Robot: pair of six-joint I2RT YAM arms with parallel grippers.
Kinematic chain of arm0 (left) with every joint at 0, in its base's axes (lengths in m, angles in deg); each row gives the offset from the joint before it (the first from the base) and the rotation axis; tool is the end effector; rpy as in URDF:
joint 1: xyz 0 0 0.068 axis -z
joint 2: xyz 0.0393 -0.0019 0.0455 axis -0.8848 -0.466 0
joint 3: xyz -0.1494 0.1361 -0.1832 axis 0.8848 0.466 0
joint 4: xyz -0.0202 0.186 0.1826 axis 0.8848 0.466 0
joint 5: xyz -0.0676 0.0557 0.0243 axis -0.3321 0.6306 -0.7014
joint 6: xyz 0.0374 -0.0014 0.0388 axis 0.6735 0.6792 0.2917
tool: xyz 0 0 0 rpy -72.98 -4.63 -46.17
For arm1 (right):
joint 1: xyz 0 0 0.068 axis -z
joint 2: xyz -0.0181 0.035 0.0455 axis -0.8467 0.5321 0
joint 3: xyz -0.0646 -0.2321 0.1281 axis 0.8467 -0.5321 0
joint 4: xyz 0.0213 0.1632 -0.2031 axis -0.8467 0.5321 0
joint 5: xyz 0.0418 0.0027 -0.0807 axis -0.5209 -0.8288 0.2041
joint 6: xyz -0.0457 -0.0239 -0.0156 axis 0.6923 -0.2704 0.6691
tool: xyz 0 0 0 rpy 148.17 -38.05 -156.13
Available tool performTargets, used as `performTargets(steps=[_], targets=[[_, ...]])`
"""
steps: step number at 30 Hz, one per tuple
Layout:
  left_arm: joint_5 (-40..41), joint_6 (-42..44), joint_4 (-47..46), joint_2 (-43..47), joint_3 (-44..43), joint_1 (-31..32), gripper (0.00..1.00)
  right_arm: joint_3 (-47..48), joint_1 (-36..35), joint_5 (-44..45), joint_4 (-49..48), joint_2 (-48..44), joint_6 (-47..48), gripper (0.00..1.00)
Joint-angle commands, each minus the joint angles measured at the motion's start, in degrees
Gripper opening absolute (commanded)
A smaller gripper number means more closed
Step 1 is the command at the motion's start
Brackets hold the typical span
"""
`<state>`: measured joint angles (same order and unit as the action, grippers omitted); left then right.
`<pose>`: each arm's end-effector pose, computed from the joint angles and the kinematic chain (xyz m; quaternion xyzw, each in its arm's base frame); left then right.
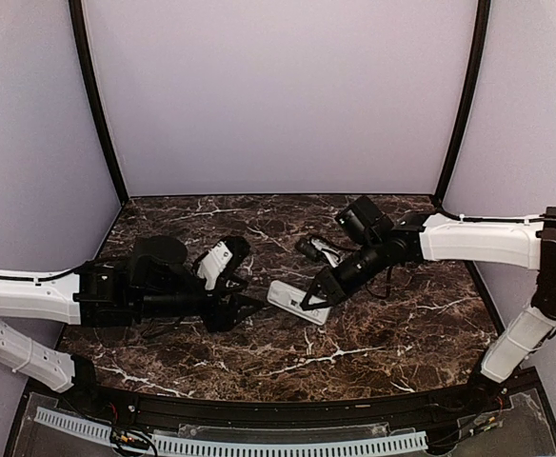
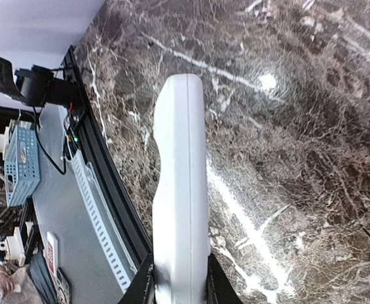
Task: Load the batteries into the remote control
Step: Pass from the right arm to the left
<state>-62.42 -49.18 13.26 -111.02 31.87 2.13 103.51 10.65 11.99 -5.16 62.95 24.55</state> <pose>0.1179 -0.2405 0.2757 0.3830 0.7329 -0.3070 0.4711 0.2109 0.2577 0.2347 -0.3331 0.8539 0.3898 0.0885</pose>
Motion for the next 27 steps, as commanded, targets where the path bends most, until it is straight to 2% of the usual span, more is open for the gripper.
performTargets(steps=[1, 7, 12, 16, 18, 20, 27], targets=[[-1.5, -10.1, -11.1, 5.8, 2.9, -1.7, 0.57, -1.0, 0.8, 3.8, -9.4, -7.7, -3.8, 0.0], [-4.9, -12.6, -18.5, 6.9, 2.5, -3.3, 0.72, -3.7, 0.8, 4.1, -22.5, -17.2, -7.0, 0.0], [-11.7, -13.2, -24.8, 2.1, -3.2, -4.0, 0.92, -6.8, 0.2, 1.2, -34.9, -21.4, -8.2, 0.0], [-17.5, -16.1, -31.3, -1.5, -6.5, -5.2, 0.97, -7.3, -1.1, -1.0, -39.5, -22.7, -7.9, 0.0], [-19.2, -17.0, -33.3, -3.2, -7.7, -5.6, 0.94, -7.0, -1.5, -2.0, -40.2, -22.9, -7.5, 0.0], [-20.6, -17.5, -34.8, -4.5, -8.5, -5.7, 0.87, -6.8, -1.8, -3.1, -40.4, -23.0, -7.2, 0.0], [-22.4, -18.2, -37.1, -6.3, -9.3, -6.1, 0.56, -7.0, -2.4, -7.2, -43.1, -23.1, -7.4, 0.0]])
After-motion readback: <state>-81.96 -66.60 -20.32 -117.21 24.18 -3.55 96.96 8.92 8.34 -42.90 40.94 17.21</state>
